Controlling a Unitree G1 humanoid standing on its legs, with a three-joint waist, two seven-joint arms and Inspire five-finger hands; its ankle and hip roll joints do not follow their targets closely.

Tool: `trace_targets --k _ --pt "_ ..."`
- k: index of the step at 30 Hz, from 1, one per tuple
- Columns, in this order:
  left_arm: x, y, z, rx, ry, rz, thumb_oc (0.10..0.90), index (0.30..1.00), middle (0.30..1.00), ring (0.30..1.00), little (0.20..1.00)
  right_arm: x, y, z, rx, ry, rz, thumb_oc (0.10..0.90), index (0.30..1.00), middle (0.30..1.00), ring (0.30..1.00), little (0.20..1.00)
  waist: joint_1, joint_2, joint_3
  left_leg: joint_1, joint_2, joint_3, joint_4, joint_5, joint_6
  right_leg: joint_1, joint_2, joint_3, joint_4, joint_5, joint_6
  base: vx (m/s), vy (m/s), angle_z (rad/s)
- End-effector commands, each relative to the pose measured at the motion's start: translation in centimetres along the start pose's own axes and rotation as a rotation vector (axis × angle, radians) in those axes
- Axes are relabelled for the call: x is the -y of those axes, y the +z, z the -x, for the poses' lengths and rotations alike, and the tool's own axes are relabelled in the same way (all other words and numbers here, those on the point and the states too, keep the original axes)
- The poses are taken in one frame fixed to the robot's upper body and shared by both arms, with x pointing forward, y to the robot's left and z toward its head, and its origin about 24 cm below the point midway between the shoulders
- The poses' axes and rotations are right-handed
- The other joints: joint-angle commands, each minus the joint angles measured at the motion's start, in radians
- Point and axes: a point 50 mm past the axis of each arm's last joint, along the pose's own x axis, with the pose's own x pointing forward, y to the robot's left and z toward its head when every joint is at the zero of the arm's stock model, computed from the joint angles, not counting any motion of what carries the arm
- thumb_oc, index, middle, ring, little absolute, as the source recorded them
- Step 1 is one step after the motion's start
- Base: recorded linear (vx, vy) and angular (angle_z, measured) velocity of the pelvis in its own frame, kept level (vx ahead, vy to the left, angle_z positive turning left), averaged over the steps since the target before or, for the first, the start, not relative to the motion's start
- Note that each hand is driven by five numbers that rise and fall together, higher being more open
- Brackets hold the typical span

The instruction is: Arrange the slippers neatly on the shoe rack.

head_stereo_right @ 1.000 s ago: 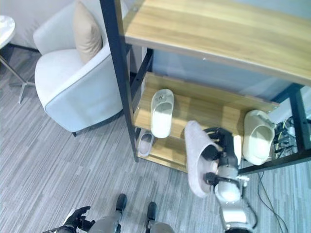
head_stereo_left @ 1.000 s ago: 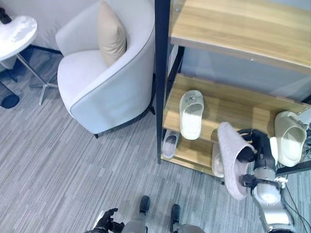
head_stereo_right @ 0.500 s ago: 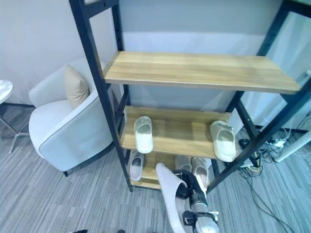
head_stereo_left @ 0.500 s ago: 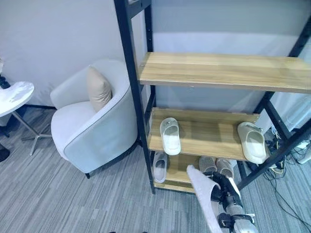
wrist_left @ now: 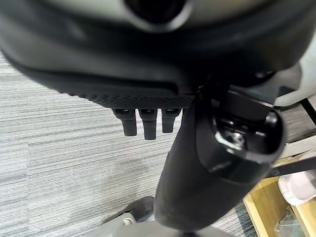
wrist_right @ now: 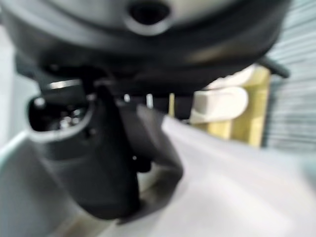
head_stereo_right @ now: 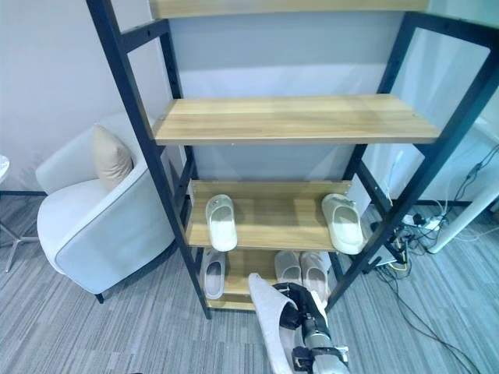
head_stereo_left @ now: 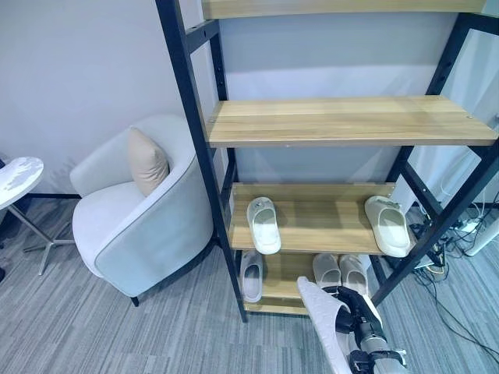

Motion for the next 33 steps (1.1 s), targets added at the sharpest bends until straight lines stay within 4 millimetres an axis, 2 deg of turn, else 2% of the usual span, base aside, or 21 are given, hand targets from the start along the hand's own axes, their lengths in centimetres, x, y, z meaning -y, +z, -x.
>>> trace_targets --k 1,5,6,7,8,10,12,13,14,15,17,18,19,20,22,23,25,27,28,30,33 --pt "-0.2 8.1 -0.8 0.257 -0.003 0.214 0.8 0.9 0.9 0.9 0.9 -1.1 10.8 -4.2 0.421 -0.051 -0.122 0.4 0.3 0.3 0.3 0.3 0.057 -0.035 0.148 -0.068 0.009 0.071 0.222 -0.205 -0.004 -0.153 -0.129 -0.179 0.293 -0.131 0.085 -0.31 -0.026 -0.63" --pt "-1.0 14.4 0.5 0.532 -0.049 0.32 0.8 0.9 0.9 0.9 0.9 -1.3 16.0 -5.6 0.571 -0.024 0.021 0.4 0.3 0.3 0.3 0.3 0.079 -0.047 0.24 -0.323 0.034 0.065 0.532 -0.279 -0.001 -0.317 -0.192 -0.222 0.481 -0.185 0.071 -0.29 -0.05 -0.47" --pt "-1.0 14.5 0.5 0.533 -0.049 0.32 0.8 0.9 0.9 0.9 0.9 -1.3 16.0 -5.6 0.573 -0.024 0.021 0.4 0.3 0.3 0.3 0.3 0.079 -0.046 0.236 -0.335 0.035 0.064 0.543 -0.284 -0.001 -0.327 -0.193 -0.222 0.489 -0.189 0.071 -0.17 -0.051 0.35" --pt "-0.4 17.1 1.8 0.662 -0.114 0.31 0.8 0.9 0.9 0.9 0.9 -1.0 17.4 -5.7 0.612 -0.021 0.047 0.4 0.3 0.3 0.3 0.3 0.084 -0.036 0.248 -0.423 0.042 0.041 0.646 -0.322 0.005 -0.399 -0.206 -0.218 0.586 -0.237 0.058 -0.08 -0.029 0.28" --pt "-0.5 17.1 1.8 0.662 -0.114 0.31 0.8 0.9 0.9 0.9 0.9 -1.0 17.4 -5.7 0.612 -0.021 0.047 0.4 0.3 0.3 0.3 0.3 0.083 -0.037 0.243 -0.428 0.041 0.04 0.643 -0.318 0.006 -0.403 -0.206 -0.219 0.583 -0.234 0.058 -0.14 -0.051 0.3" --pt "0.0 19.7 3.2 0.776 -0.173 0.316 0.8 0.9 0.9 0.9 0.9 -0.8 19.3 -5.9 0.662 -0.035 0.119 0.4 0.3 0.3 0.3 0.3 0.088 -0.026 0.263 -0.521 0.039 0.022 0.751 -0.354 0.011 -0.491 -0.219 -0.217 0.696 -0.288 0.042 -0.15 -0.052 0.25" --pt "0.1 22.6 5.2 0.918 -0.215 0.306 0.8 0.9 0.9 0.9 0.9 -1.0 22.0 -6.4 0.73 -0.058 0.135 0.4 0.3 0.3 0.3 0.3 0.095 -0.014 0.283 -0.645 0.037 0.012 0.87 -0.387 0.017 -0.618 -0.234 -0.204 0.818 -0.336 0.024 -0.21 -0.077 0.21" --pt "0.1 24.3 6.7 1.006 -0.251 0.299 0.8 0.9 0.9 0.9 0.9 -1.0 24.7 -6.2 0.806 -0.079 0.162 0.4 0.3 0.3 0.3 0.3 0.106 -0.002 0.289 -0.756 0.041 0.002 0.996 -0.451 0.016 -0.73 -0.235 -0.176 0.931 -0.406 0.014 -0.2 -0.086 0.06" --pt "0.1 25.2 7.6 1.052 -0.273 0.295 0.8 0.9 0.9 0.9 0.9 -1.0 26.4 -6.1 0.853 -0.097 0.18 0.4 0.3 0.3 0.3 0.3 0.111 0.005 0.29 -0.831 0.042 0.006 1.063 -0.468 0.016 -0.801 -0.236 -0.162 0.99 -0.43 0.004 -0.12 -0.062 0.0" --pt "0.1 25.2 7.6 1.053 -0.273 0.296 0.8 0.9 0.9 0.9 0.9 -1.0 26.4 -6.1 0.855 -0.097 0.18 0.4 0.3 0.3 0.3 0.3 0.113 0.004 0.286 -0.842 0.044 0.007 1.074 -0.474 0.016 -0.813 -0.236 -0.159 1.001 -0.436 0.003 -0.13 -0.019 0.03" --pt "-0.1 26.7 9.3 1.138 -0.322 0.309 0.8 0.9 0.9 0.9 0.9 -0.9 31.0 -5.0 0.989 -0.129 0.235 0.4 0.3 0.3 0.3 0.3 0.119 0.017 0.289 -0.977 0.048 0.001 1.203 -0.517 0.031 -0.958 -0.233 -0.123 1.13 -0.479 -0.018 -0.13 0.007 0.08" --pt "0.0 27.3 10.3 1.176 -0.358 0.32 0.8 0.9 0.9 0.9 0.9 -1.0 34.6 -3.4 1.128 -0.171 0.28 0.4 0.3 0.3 0.3 0.3 0.127 0.025 0.285 -1.088 0.054 -0.005 1.317 -0.551 0.038 -1.077 -0.23 -0.1 1.251 -0.518 -0.032 -0.09 0.012 -0.07" --pt "0.0 27.4 10.3 1.178 -0.358 0.322 0.8 0.9 0.9 0.9 0.9 -1.0 34.7 -3.4 1.13 -0.171 0.281 0.4 0.3 0.3 0.3 0.3 0.127 0.025 0.281 -1.1 0.054 -0.005 1.326 -0.556 0.038 -1.09 -0.23 -0.097 1.261 -0.522 -0.032 -0.08 0.0 -0.32" --pt "-0.5 28.3 11.6 1.247 -0.363 0.325 0.8 0.9 0.9 0.9 0.9 -0.5 38.8 -1.5 1.253 -0.231 0.314 0.4 0.3 0.3 0.3 0.3 0.14 0.031 0.279 -1.216 0.061 -0.013 1.47 -0.603 0.048 -1.208 -0.226 -0.075 1.398 -0.563 -0.046 -0.02 -0.018 -0.44" --pt "-1.1 28.8 12.9 1.297 -0.363 0.383 0.8 0.9 0.9 0.9 0.9 -0.1 41.2 -0.4 1.309 -0.264 0.306 0.4 0.3 0.3 0.3 0.3 0.149 0.034 0.281 -1.327 0.065 -0.024 1.617 -0.653 0.058 -1.317 -0.224 -0.062 1.539 -0.607 -0.06 0.0 -0.037 -0.23" --pt "-1.2 28.8 12.9 1.299 -0.362 0.384 0.8 0.9 0.9 0.9 0.9 -0.1 41.3 -0.4 1.312 -0.263 0.306 0.4 0.3 0.3 0.3 0.3 0.148 0.034 0.278 -1.339 0.066 -0.025 1.629 -0.659 0.058 -1.33 -0.224 -0.061 1.551 -0.613 -0.06 0.05 -0.008 0.03" --pt "-2.0 29.3 14.4 1.363 -0.339 0.433 0.8 0.9 0.9 0.9 0.9 0.8 44.6 1.8 1.409 -0.363 0.352 0.4 0.3 0.3 0.3 0.3 0.159 0.044 0.294 -1.451 0.061 -0.026 1.818 -0.724 0.072 -1.45 -0.227 -0.045 1.742 -0.671 -0.072 0.1 0.006 0.0" --pt "-2.3 29.7 15.1 1.392 -0.337 0.465 0.8 0.9 0.9 0.9 0.9 1.1 45.4 2.2 1.424 -0.402 0.345 0.4 0.3 0.3 0.3 0.3 0.159 0.047 0.3 -1.502 0.051 -0.035 1.895 -0.753 0.072 -1.502 -0.231 -0.033 1.824 -0.695 -0.072 0.09 0.009 -0.02" --pt "-2.6 30.3 16.6 1.465 -0.336 0.468 0.8 0.9 0.9 0.9 0.9 2.1 47.6 3.4 1.459 -0.48 0.326 0.4 0.3 0.3 0.3 0.3 0.166 0.06 0.324 -1.557 0.043 -0.051 2.011 -0.796 0.069 -1.565 -0.239 -0.004 1.956 -0.735 -0.07 0.09 0.038 -0.04" --pt "-2.7 30.5 17.1 1.486 -0.332 0.47 0.8 0.9 0.9 0.9 0.9 2.1 48.2 3.8 1.471 -0.495 0.319 0.4 0.3 0.3 0.3 0.3 0.166 0.066 0.335 -1.583 0.04 -0.058 2.065 -0.812 0.067 -1.596 -0.238 0.013 2.019 -0.753 -0.072 0.08 0.034 0.06" --pt "-3.6 31.3 19.1 1.587 -0.276 0.499 0.8 0.9 0.9 0.9 0.9 3.3 49.9 4.4 1.464 -0.576 0.299 0.4 0.3 0.3 0.3 0.3 0.168 0.082 0.395 -1.646 0.027 -0.085 2.268 -0.885 0.051 -1.651 -0.252 0.076 2.233 -0.818 -0.064 0.14 0.024 0.1"
